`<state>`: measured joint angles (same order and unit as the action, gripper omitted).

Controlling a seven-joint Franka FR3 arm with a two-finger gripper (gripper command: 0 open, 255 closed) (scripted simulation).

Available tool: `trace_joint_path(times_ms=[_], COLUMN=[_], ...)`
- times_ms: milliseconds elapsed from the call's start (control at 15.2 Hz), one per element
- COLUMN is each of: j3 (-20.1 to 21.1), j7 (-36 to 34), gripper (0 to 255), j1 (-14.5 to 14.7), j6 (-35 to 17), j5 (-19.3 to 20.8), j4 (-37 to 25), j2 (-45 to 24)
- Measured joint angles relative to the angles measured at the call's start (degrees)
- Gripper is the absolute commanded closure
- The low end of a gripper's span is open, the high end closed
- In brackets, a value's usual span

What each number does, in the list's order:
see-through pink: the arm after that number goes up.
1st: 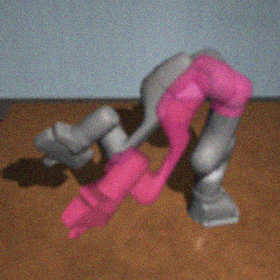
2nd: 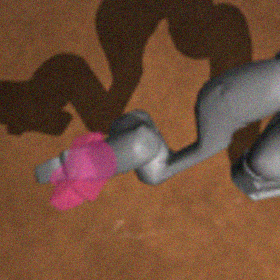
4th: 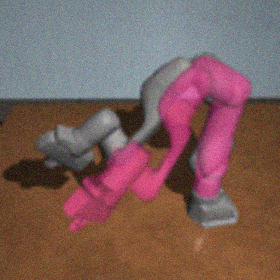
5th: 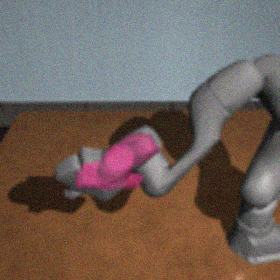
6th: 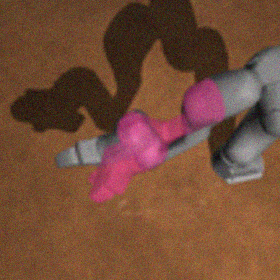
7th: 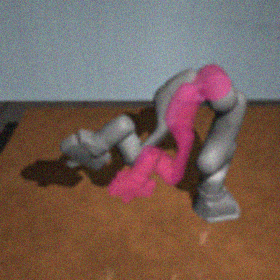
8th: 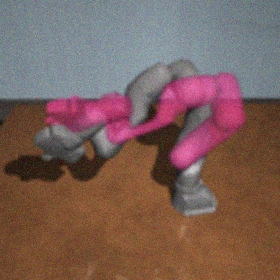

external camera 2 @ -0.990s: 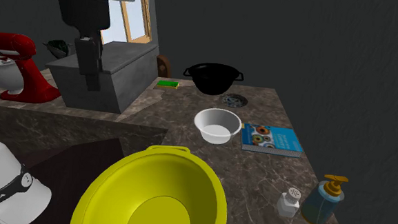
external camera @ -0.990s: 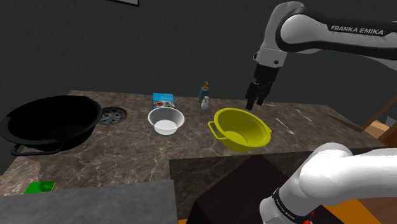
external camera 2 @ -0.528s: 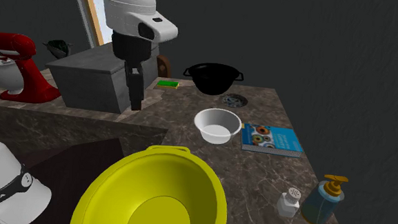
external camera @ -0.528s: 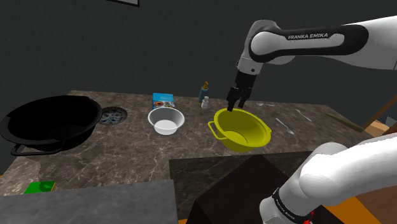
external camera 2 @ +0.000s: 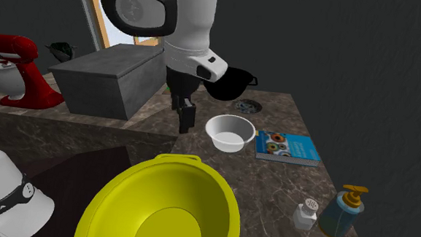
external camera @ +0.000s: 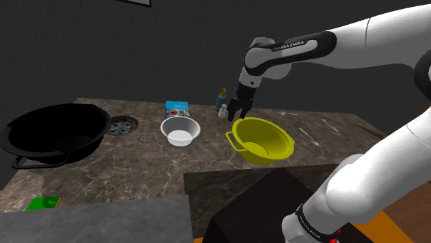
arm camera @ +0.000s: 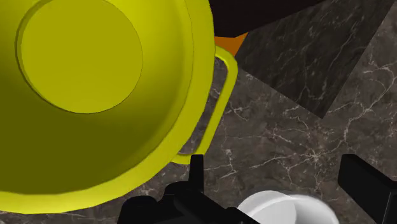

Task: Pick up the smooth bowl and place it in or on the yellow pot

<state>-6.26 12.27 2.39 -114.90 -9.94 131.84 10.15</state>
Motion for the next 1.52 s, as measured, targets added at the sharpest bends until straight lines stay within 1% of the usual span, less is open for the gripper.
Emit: trace_joint_path(times_ms=[330,528,660,858,1188,1320,1518], j3=[-0.1,-0.1,0.2,0.8,2.4,2.9,3.4], j7=[2.8,4.9,5.9,7.5,8.4,8.6,9.0], gripper=[0,0,0,0,0,0,0], j1=[0.6,0.4,0.1,-0.4,-1.3,-2.0,-2.1], j6=[-4.9,-7.0,-7.4,-8.8,-8.8,-7.9,-9.1], j5=[-4.5,-7.3,-9.0,-11.5,-14.6,-15.4,-16.1], j4=[-6.6,-10.9,-15.4,-20.1,-31.6,-37.8,-39.4], j2=[-11.3,-17.6,-22.4,-28.4,-39.5,-44.7,-47.3])
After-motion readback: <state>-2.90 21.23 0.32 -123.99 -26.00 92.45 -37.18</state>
